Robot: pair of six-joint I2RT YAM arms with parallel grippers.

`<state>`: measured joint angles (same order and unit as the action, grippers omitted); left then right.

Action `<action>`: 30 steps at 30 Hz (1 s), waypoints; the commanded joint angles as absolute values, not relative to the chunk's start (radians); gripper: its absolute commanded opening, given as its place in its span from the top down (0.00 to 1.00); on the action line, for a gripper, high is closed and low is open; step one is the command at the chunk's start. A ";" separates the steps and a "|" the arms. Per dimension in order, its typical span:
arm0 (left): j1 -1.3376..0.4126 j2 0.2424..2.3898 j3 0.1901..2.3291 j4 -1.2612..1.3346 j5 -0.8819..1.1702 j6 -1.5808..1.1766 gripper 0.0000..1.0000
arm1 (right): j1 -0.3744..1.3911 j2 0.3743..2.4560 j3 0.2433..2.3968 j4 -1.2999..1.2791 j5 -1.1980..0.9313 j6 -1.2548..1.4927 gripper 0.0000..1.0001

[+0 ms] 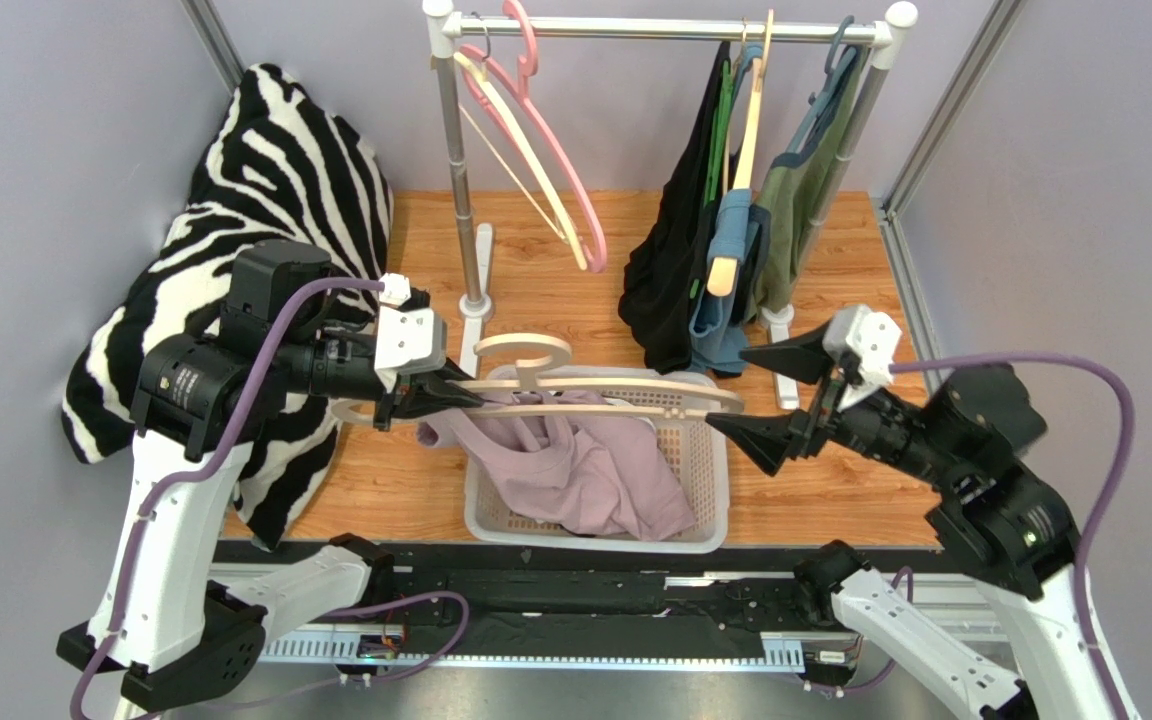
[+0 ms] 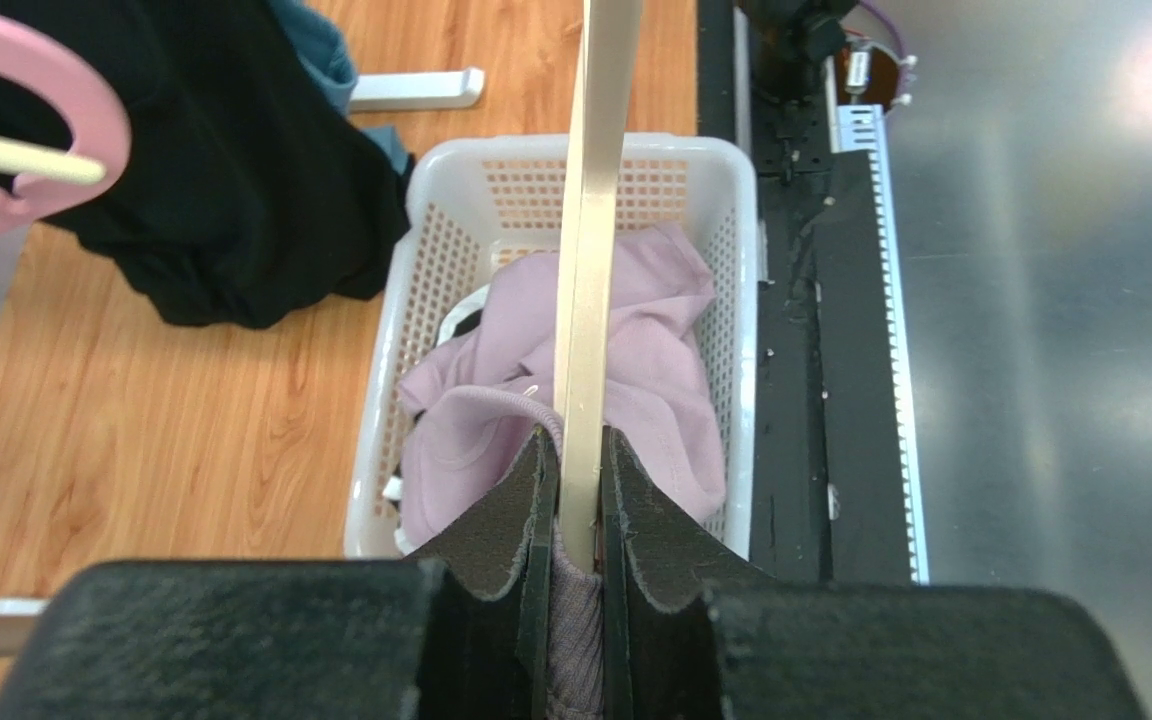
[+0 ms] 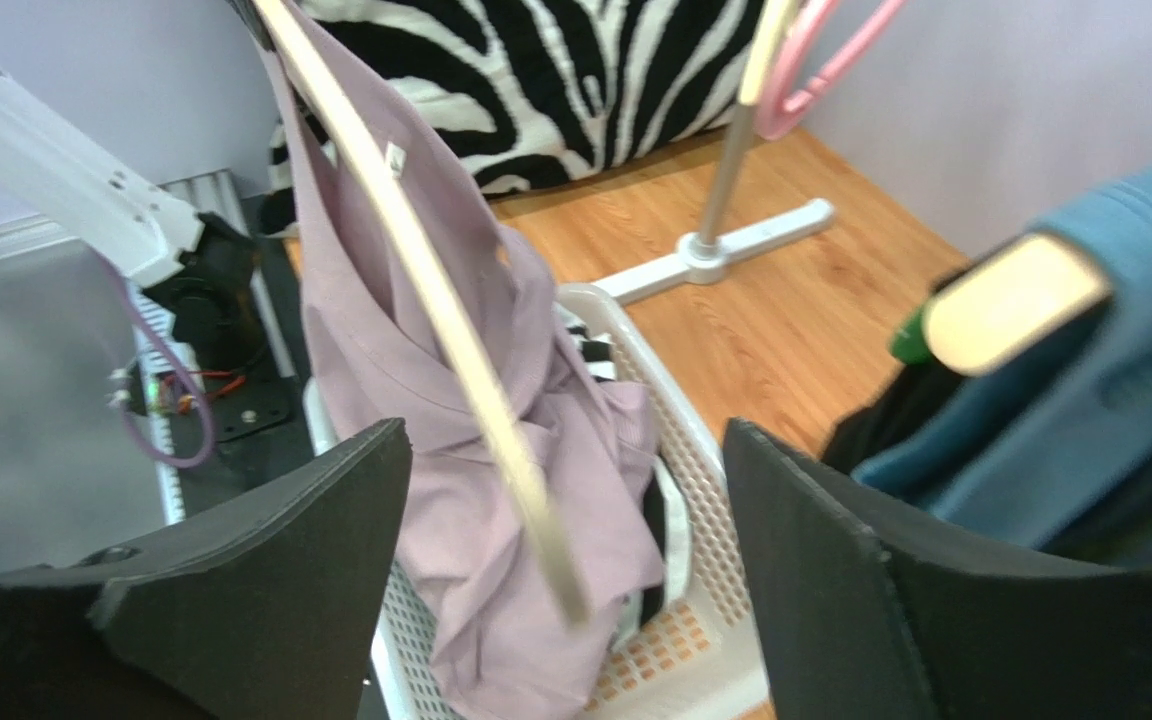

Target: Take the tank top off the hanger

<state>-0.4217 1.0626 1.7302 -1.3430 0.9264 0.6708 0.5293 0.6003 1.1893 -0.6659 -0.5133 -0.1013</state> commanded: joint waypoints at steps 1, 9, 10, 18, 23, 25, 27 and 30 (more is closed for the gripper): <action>-0.416 1.045 1.712 -1.404 1.051 0.746 1.00 | 0.561 0.696 1.259 -0.555 -0.655 -0.086 0.22; -0.417 1.045 1.692 -1.364 1.052 0.709 1.00 | 0.682 0.788 1.281 -0.552 -0.629 -0.118 0.36; -0.417 1.045 1.692 -1.362 1.051 0.709 1.00 | 0.713 0.802 1.281 -0.555 -0.624 -0.123 0.37; -0.417 1.045 1.697 -1.327 1.034 0.673 1.00 | 0.841 0.867 1.304 -0.633 -0.532 -0.152 0.71; -0.417 1.031 1.681 -1.237 0.931 0.586 1.00 | 0.867 0.850 1.305 -0.644 -0.462 -0.144 1.00; -0.417 1.022 1.667 -1.191 0.841 0.514 0.91 | 0.867 0.831 1.302 -0.643 -0.439 -0.129 1.00; -0.417 1.012 1.649 -1.106 0.700 0.457 0.65 | 0.865 0.813 1.296 -0.644 -0.408 -0.123 1.00; -0.416 1.000 1.628 -1.007 0.469 0.362 0.36 | 0.867 0.787 1.285 -0.649 -0.380 -0.109 1.00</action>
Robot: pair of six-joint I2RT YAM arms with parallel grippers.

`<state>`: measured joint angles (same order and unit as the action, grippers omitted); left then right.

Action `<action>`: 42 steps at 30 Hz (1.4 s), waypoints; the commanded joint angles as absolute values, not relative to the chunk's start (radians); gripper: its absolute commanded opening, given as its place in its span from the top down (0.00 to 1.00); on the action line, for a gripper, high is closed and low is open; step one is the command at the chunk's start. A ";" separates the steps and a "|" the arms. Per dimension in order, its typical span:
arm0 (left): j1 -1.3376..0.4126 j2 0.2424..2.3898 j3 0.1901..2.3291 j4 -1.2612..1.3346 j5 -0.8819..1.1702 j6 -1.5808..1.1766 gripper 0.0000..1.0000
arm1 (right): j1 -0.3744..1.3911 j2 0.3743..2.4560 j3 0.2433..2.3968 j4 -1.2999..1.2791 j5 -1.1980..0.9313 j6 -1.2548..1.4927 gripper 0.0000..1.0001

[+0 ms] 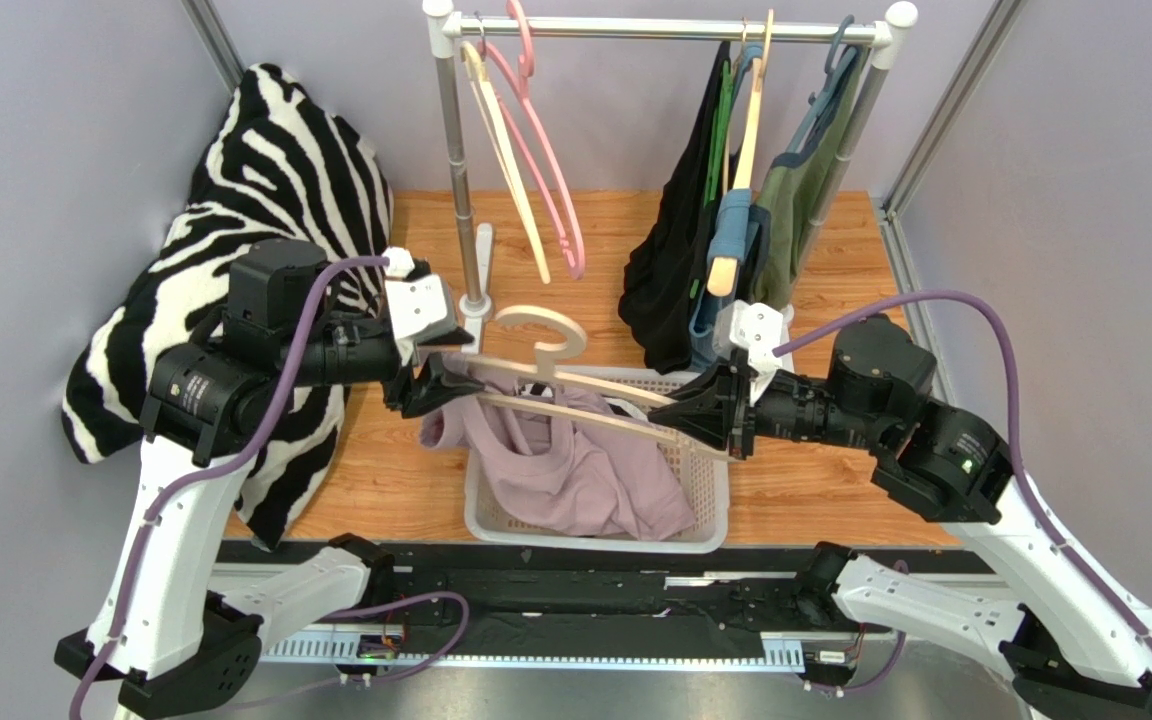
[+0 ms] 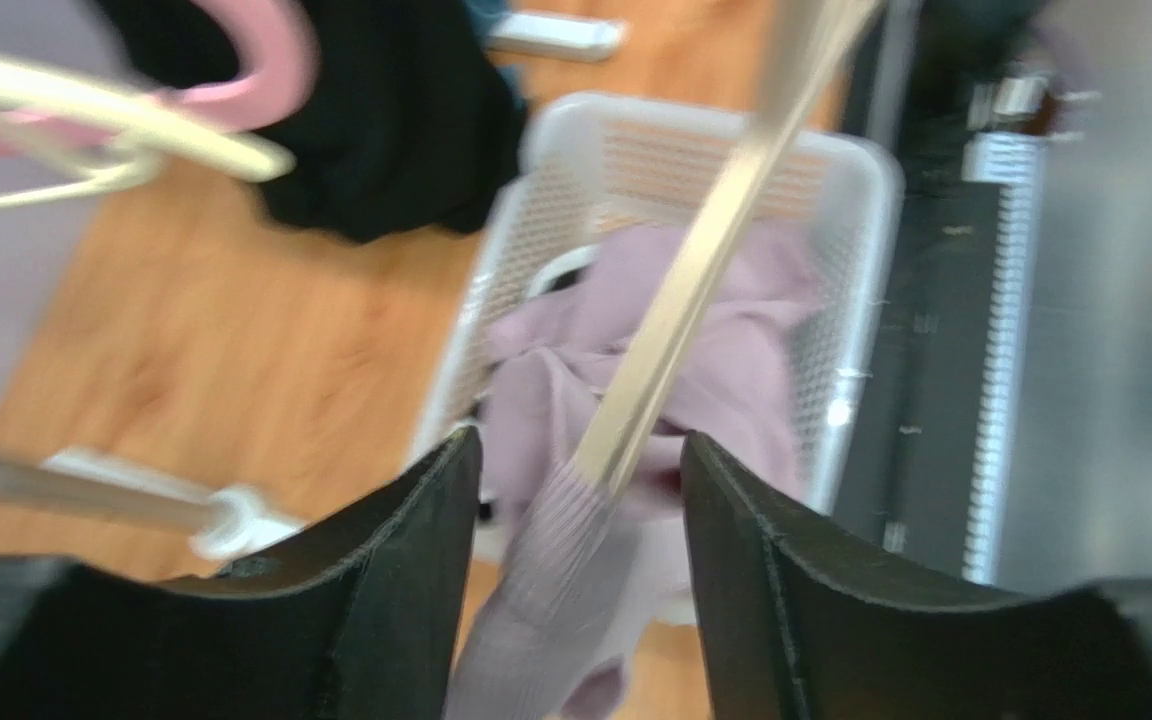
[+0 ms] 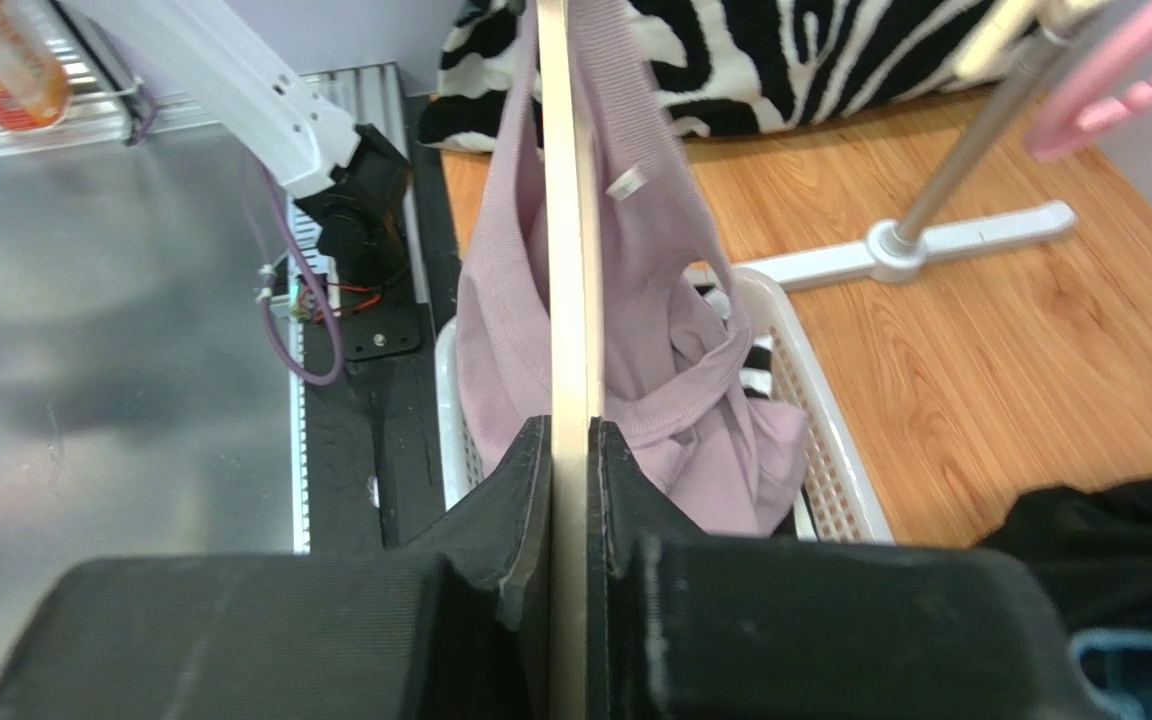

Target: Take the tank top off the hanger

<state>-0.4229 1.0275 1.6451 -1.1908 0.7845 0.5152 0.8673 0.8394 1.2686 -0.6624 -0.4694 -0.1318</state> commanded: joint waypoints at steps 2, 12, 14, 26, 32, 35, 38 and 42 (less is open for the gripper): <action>-0.416 0.994 1.612 -0.959 0.384 0.344 0.32 | 0.867 0.776 1.276 -0.653 -0.367 -0.106 1.00; -0.380 0.943 1.549 -0.940 0.419 0.223 0.36 | 0.865 0.776 1.290 -0.684 -0.291 -0.121 1.00; -0.379 0.937 1.531 -0.939 0.443 0.216 0.42 | 0.865 0.785 1.293 -0.681 -0.295 -0.121 1.00; -0.373 0.925 1.486 -0.925 0.414 0.222 1.00 | 0.865 0.767 1.322 -0.724 -0.255 -0.127 1.00; -0.370 0.927 1.489 -0.930 0.465 0.212 0.72 | 0.865 0.756 1.335 -0.742 -0.247 -0.129 1.00; -0.365 0.920 1.480 -0.934 0.498 0.198 0.55 | 0.865 0.755 1.335 -0.739 -0.241 -0.129 1.00; -0.357 0.914 1.454 -0.930 0.535 0.180 0.54 | 0.867 0.753 1.338 -0.735 -0.242 -0.127 1.00; -0.351 0.916 1.430 -0.917 0.592 0.153 0.60 | 0.867 0.759 1.342 -0.727 -0.242 -0.127 1.00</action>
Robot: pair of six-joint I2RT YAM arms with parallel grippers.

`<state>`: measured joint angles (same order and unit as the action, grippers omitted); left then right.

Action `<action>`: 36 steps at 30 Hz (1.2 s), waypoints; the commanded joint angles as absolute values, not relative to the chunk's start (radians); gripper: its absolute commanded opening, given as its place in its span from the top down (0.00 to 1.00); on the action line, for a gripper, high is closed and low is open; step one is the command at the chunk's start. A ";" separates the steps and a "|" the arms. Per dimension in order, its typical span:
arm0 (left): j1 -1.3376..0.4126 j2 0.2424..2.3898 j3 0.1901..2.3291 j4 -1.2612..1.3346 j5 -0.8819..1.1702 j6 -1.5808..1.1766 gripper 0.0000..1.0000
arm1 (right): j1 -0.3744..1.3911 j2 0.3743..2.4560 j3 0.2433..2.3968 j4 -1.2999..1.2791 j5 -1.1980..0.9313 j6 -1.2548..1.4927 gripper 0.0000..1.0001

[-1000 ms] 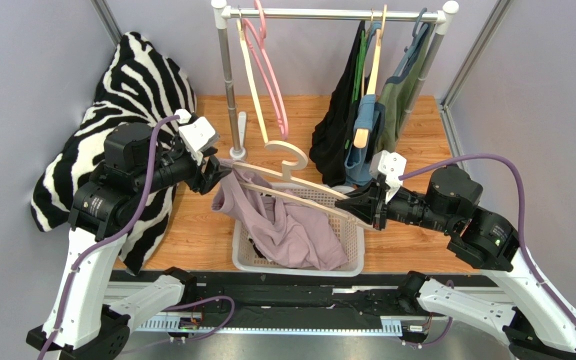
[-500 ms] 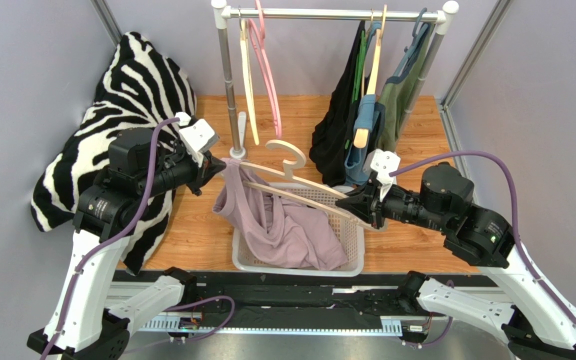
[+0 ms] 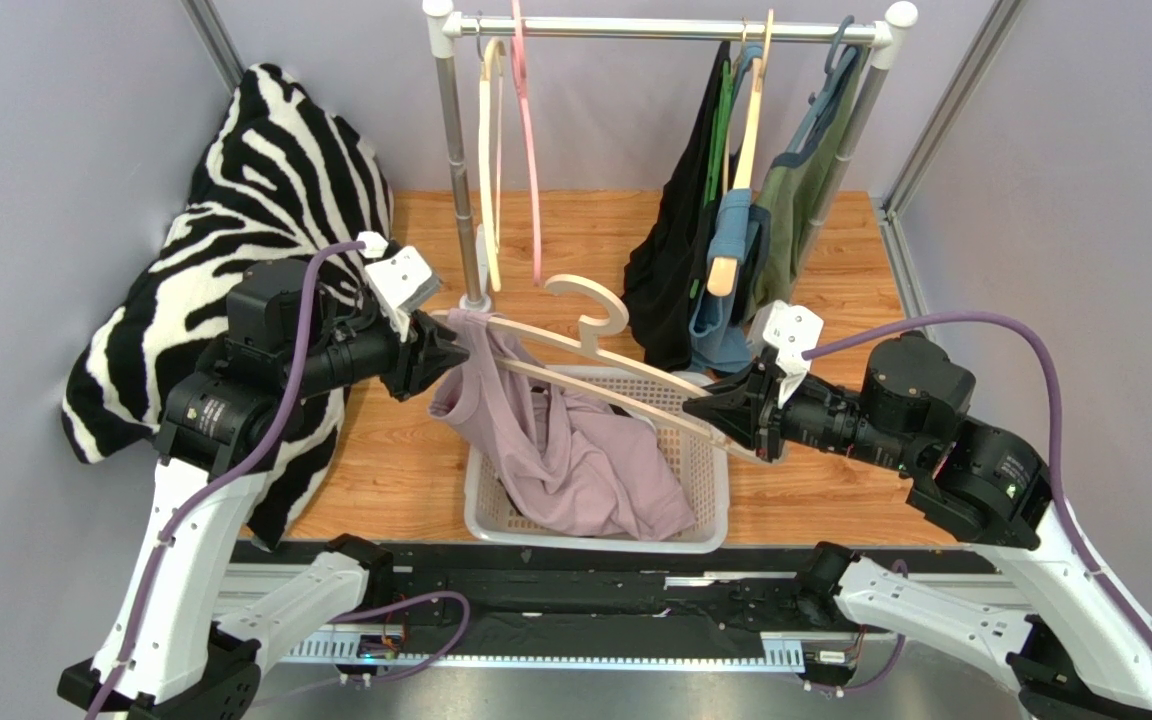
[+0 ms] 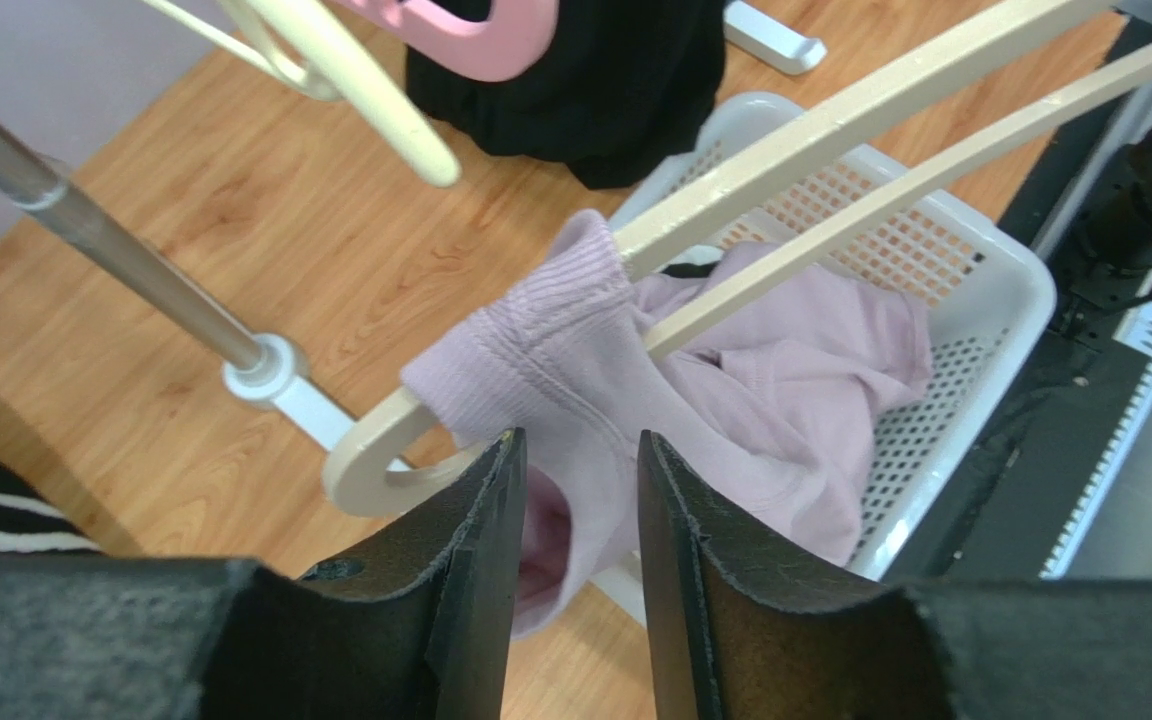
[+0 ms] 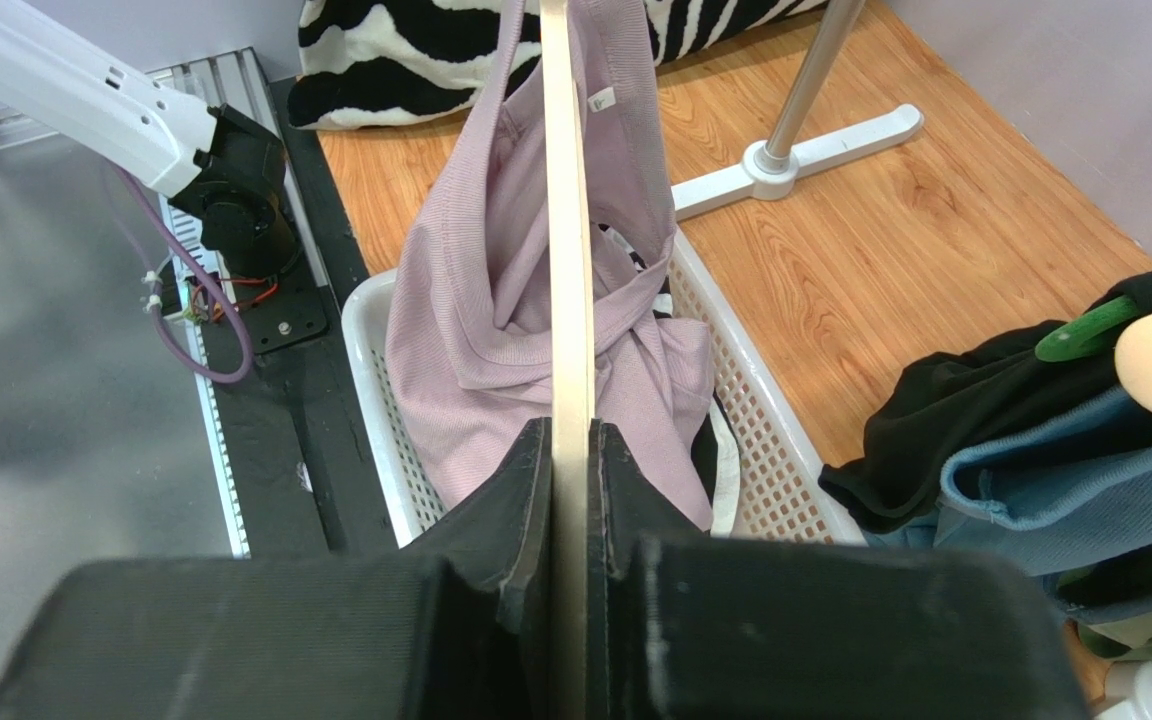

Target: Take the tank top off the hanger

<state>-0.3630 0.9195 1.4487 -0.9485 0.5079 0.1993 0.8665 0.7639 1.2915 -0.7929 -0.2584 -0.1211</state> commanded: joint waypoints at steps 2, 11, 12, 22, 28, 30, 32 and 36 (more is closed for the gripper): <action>-0.351 0.925 1.422 -0.908 0.624 0.138 0.61 | 0.865 0.765 1.345 -0.718 -0.252 -0.124 1.00; -0.351 0.973 1.454 -0.871 0.589 0.123 0.89 | 0.865 0.769 1.351 -0.718 -0.267 -0.114 1.00; -0.353 0.974 1.457 -0.870 0.584 0.123 0.94 | 0.865 0.765 1.350 -0.718 -0.267 -0.112 1.00; -0.337 0.960 1.543 -0.907 0.502 0.140 1.00 | 0.864 0.741 1.347 -0.773 -0.232 -0.120 1.00; -0.328 0.957 1.546 -0.911 0.515 0.127 1.00 | 0.865 0.704 1.345 -0.810 -0.206 -0.121 1.00; -0.327 0.950 1.502 -0.910 0.599 0.112 0.99 | 0.865 0.703 1.348 -0.811 -0.198 -0.123 1.00; -0.327 0.943 1.442 -0.907 0.647 0.110 0.69 | 0.865 0.707 1.353 -0.804 -0.199 -0.121 1.00; -0.327 0.917 1.370 -0.899 0.730 0.103 0.44 | 0.865 0.721 1.361 -0.796 -0.209 -0.124 1.00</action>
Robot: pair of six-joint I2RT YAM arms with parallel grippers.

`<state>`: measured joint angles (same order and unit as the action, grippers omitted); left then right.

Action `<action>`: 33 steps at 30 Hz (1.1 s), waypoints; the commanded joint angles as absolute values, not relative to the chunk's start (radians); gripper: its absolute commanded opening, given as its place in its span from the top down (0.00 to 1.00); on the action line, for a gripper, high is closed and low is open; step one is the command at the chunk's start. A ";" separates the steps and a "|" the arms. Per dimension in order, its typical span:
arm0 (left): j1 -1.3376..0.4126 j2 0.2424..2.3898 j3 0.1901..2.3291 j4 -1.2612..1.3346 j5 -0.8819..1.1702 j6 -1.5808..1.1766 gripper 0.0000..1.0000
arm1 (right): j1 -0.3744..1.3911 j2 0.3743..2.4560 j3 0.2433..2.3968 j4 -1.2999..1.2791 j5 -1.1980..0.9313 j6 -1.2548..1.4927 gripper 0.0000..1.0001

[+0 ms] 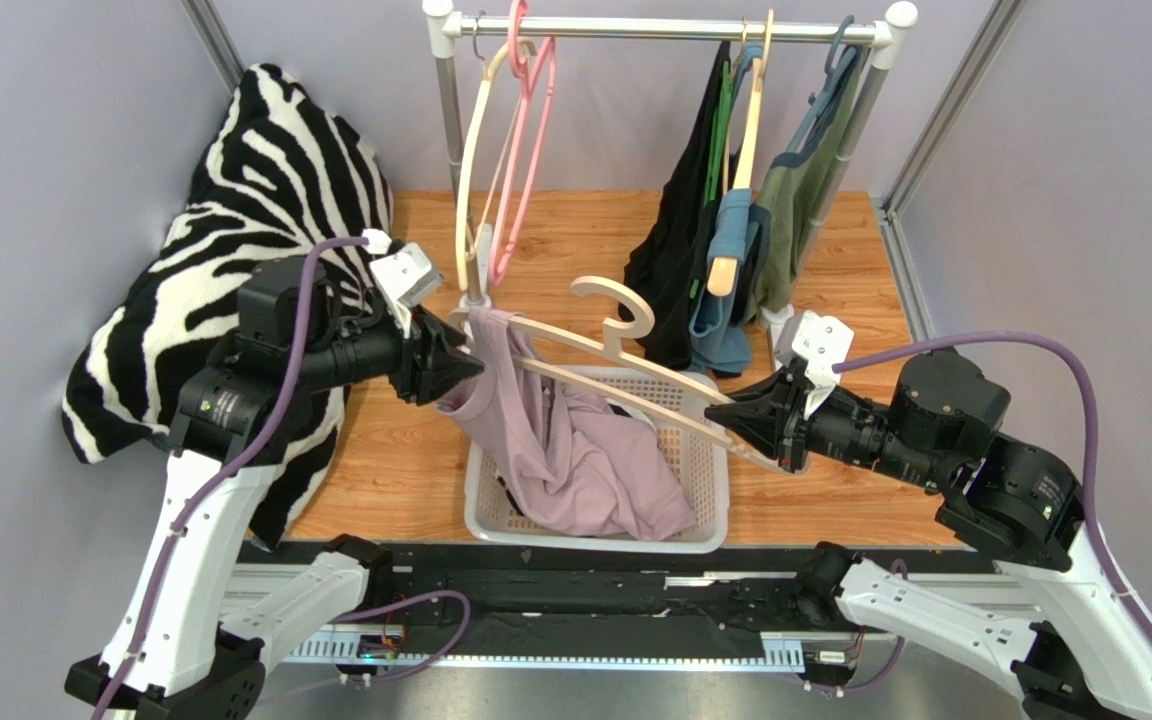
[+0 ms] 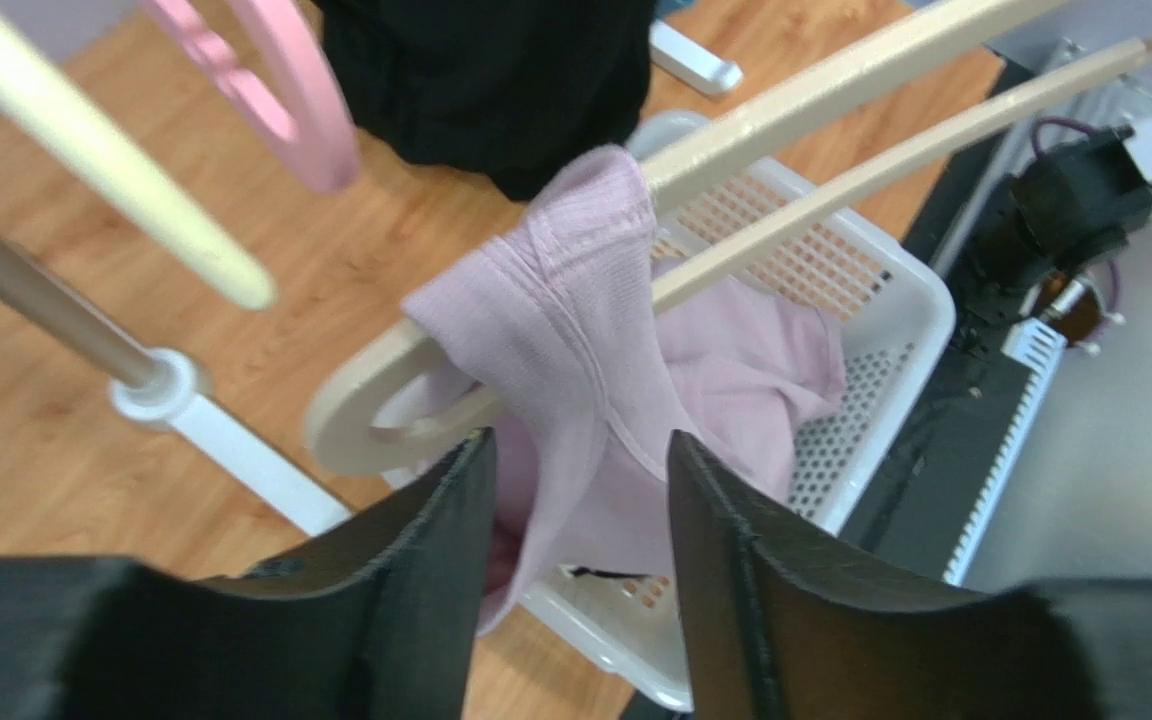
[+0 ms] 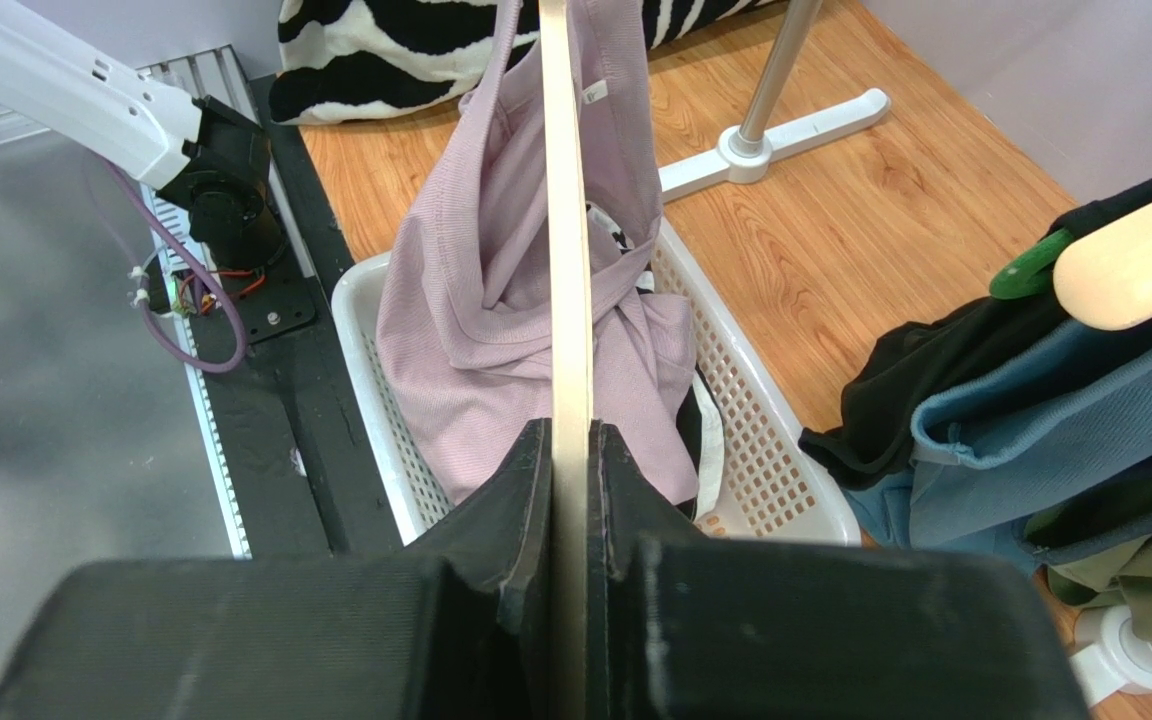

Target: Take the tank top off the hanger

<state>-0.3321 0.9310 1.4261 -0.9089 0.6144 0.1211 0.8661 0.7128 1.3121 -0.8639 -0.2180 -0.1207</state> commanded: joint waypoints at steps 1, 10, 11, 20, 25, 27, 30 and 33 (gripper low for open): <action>-0.327 0.916 1.362 -0.897 0.759 0.101 0.40 | 0.865 0.724 1.362 -0.795 -0.209 -0.124 1.00; -0.327 0.960 1.339 -0.827 0.778 0.052 0.40 | 0.865 0.736 1.385 -0.784 -0.250 -0.106 1.00; -0.327 0.968 1.348 -0.822 0.778 0.046 0.40 | 0.865 0.736 1.384 -0.781 -0.258 -0.103 1.00; -0.327 1.016 1.382 -0.810 0.690 0.035 0.48 | 0.867 0.733 1.376 -0.785 -0.267 -0.106 1.00; -0.327 0.974 1.391 -0.850 0.608 0.080 0.49 | 0.865 0.732 1.379 -0.804 -0.250 -0.123 1.00; -0.327 0.960 1.388 -0.857 0.600 0.083 0.46 | 0.865 0.732 1.376 -0.802 -0.253 -0.124 1.00; -0.327 0.965 1.379 -0.848 0.614 0.075 0.46 | 0.865 0.742 1.381 -0.798 -0.259 -0.124 1.00; -0.327 0.977 1.376 -0.836 0.638 0.065 0.46 | 0.865 0.747 1.384 -0.795 -0.265 -0.121 1.00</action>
